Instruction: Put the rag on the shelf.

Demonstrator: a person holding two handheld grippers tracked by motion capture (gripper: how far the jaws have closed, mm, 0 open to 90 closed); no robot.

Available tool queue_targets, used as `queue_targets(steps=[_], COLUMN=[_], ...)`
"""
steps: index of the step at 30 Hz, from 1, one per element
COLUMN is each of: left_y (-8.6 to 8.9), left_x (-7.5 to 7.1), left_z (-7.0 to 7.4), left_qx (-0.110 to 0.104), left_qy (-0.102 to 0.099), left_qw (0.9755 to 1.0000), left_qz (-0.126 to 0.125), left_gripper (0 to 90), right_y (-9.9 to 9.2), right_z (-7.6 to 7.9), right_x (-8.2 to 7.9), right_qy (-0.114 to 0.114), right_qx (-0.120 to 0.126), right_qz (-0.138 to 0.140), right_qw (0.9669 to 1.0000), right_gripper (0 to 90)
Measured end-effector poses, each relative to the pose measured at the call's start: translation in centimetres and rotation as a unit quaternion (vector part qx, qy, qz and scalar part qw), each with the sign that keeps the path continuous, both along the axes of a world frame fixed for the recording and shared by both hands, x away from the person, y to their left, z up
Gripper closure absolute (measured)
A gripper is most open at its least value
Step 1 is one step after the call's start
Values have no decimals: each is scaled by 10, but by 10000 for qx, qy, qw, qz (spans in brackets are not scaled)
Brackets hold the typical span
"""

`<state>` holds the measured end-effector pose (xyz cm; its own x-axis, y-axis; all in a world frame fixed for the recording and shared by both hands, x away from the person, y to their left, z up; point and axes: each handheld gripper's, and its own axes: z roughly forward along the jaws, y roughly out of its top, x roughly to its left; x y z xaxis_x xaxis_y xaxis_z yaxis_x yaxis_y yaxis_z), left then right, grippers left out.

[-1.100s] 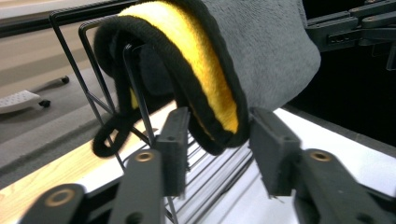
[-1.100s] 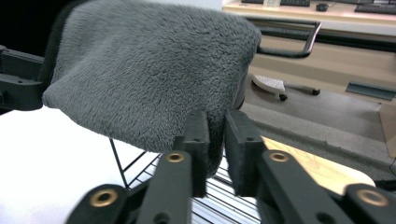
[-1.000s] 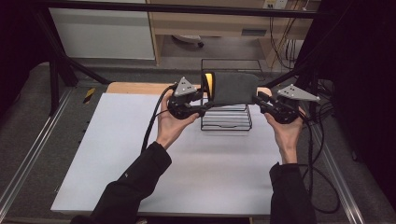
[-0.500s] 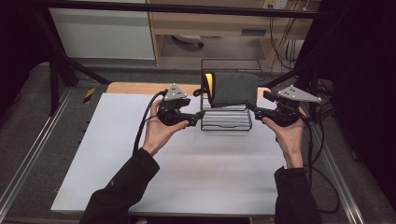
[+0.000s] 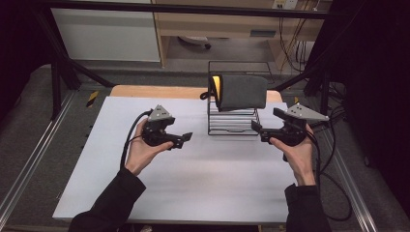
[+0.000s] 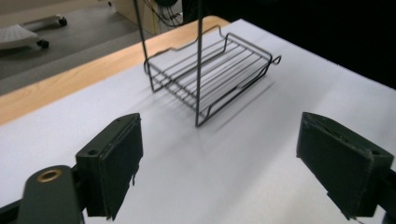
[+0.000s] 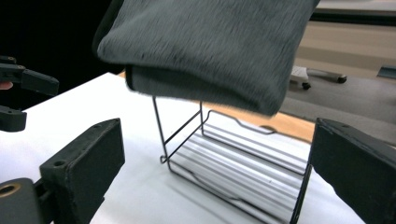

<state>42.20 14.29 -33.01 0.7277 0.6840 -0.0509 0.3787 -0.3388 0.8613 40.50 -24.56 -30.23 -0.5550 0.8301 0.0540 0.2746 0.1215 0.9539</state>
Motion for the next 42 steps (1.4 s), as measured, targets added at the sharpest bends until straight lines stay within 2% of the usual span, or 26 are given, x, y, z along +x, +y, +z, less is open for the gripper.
queue_targets(steps=[8,12,15,18,24,29,32,35,42], left_y=[41,62,75,87,103,116,125,131,141], left_x=[-19,-27,-34,-39,-49,-55,-58,-61,-67], left_z=[-34,-50,-60,-69,-84,-96,-100,-104,-111], left_qx=[1,68,31,84,150,242,319,278,343], left_qy=[213,326,407,450,542,605,608,590,559], left_qw=[9997,9992,9987,9983,9974,9965,9961,9962,9958], left_qz=[129,242,304,351,441,520,562,584,645], left_gripper=[85,70,63,55,40,34,34,35,35], right_y=[0,-1,-2,-4,-9,-17,-23,-29,-36], right_z=[-26,-44,-59,-74,-103,-120,-128,-134,-143], right_x=[-13,-17,-21,-25,-30,-37,-41,-46,-52], right_qy=[186,355,508,589,844,1006,1092,1124,1221], right_qx=[109,153,175,82,-24,-45,-126,-108,-211], right_qz=[151,207,278,440,617,710,677,668,640], right_qw=[9997,9990,9982,9973,9945,9924,9916,9914,9902], right_gripper=[20,9,6,5,5,5,5,5,5])
